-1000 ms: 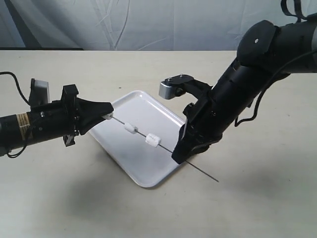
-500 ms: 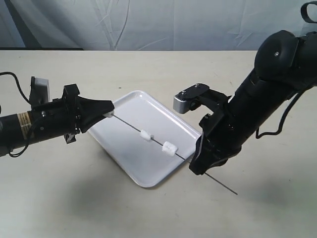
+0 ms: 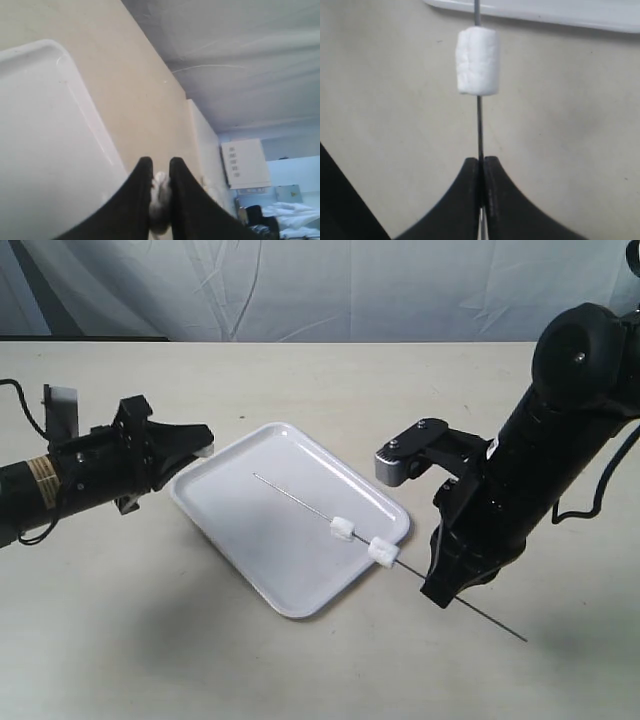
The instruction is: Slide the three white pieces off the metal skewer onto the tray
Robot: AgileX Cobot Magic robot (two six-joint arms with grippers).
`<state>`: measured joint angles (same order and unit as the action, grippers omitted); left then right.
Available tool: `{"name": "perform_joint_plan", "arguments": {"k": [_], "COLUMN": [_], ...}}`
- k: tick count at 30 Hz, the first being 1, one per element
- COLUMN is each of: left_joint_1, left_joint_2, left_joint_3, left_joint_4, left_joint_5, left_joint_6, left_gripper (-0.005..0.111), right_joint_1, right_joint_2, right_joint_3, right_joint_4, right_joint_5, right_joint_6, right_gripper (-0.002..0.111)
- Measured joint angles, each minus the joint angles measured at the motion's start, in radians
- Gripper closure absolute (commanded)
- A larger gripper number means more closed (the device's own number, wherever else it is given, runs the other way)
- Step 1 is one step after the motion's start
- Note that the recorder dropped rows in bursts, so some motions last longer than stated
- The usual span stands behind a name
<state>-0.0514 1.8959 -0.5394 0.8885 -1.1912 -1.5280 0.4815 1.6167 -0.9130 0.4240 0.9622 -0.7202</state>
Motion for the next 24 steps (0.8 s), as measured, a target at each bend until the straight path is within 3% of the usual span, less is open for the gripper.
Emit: {"name": "perform_joint_plan", "arguments": {"k": [6, 10, 16, 20, 24], "left_joint_1": [0.000, -0.008, -0.108, -0.177, -0.197], "left_joint_2": [0.000, 0.000, 0.000, 0.000, 0.000], "left_joint_3": [-0.026, -0.048, -0.109, -0.142, -0.166], "left_joint_4": [0.155, 0.216, 0.235, 0.220, 0.208], "left_joint_5": [0.211, 0.254, 0.318, 0.420, 0.489], "left_joint_6": [0.015, 0.029, 0.042, 0.044, 0.044], "left_gripper": [0.097, 0.093, 0.081, 0.079, 0.079], "right_joint_1": [0.000, 0.000, 0.000, 0.000, 0.000], "right_joint_2": [-0.011, -0.011, -0.012, -0.012, -0.012], "right_joint_3": [0.000, 0.000, 0.000, 0.000, 0.000], "right_joint_4": [-0.025, -0.050, -0.042, 0.007, 0.079], "right_joint_5": [-0.047, -0.076, -0.078, -0.092, -0.118], "right_joint_6": [0.068, 0.135, 0.167, 0.174, 0.178], "right_gripper": [0.109, 0.109, 0.109, 0.109, 0.109]}}
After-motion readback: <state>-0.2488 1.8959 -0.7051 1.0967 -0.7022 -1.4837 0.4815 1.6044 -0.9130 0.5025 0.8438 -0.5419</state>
